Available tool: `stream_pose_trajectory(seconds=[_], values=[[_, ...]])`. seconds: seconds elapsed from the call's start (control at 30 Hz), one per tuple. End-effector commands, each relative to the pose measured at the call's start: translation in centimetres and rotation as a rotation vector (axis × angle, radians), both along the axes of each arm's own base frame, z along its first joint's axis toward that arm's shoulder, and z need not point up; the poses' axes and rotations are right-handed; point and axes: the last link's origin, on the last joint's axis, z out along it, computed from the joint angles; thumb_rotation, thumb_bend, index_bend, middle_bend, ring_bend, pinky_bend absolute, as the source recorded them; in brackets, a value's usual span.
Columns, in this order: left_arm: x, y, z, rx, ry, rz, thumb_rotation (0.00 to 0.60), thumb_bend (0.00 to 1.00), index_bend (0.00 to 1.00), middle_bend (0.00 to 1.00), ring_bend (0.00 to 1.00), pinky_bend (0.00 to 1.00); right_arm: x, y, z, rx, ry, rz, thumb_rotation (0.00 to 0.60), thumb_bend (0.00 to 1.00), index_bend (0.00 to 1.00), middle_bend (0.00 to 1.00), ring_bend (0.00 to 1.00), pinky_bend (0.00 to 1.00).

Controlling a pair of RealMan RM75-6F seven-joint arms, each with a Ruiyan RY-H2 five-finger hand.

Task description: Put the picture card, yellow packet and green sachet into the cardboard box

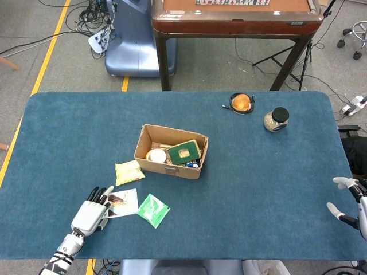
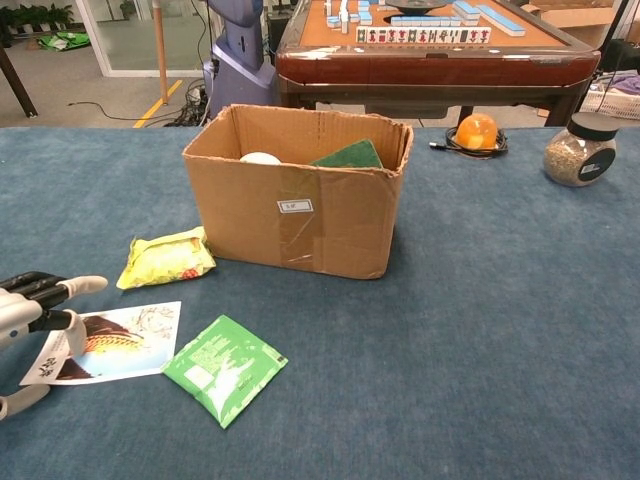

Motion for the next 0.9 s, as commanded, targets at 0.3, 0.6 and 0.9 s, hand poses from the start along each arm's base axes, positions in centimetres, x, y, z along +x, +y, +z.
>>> stream_pose_trajectory(seconds=[0.3, 0.6, 0.9], values=[[0.4, -0.5, 0.5, 0.014, -0.077, -0.096, 0.600, 0.51, 0.43, 0.00, 0.00, 0.00, 0.0, 0.0, -0.1, 0.004, 0.002, 0.000, 0.600, 0.05, 0.39, 0.48, 0.36, 0.42], [0.4, -0.3, 0.9, 0.076, -0.148, -0.155, 0.600, 0.52, 0.49, 0.00, 0.00, 0.02, 0.0, 0.0, -0.1, 0.004, 0.002, 0.000, 0.600, 0.05, 0.39, 0.48, 0.36, 0.42], [0.4, -0.1, 1.5, 0.150, -0.250, -0.213, 0.600, 0.52, 0.53, 0.00, 0.00, 0.08, 0.0, 0.1, -0.1, 0.003, 0.001, 0.002, 0.600, 0.05, 0.39, 0.48, 0.36, 0.42]])
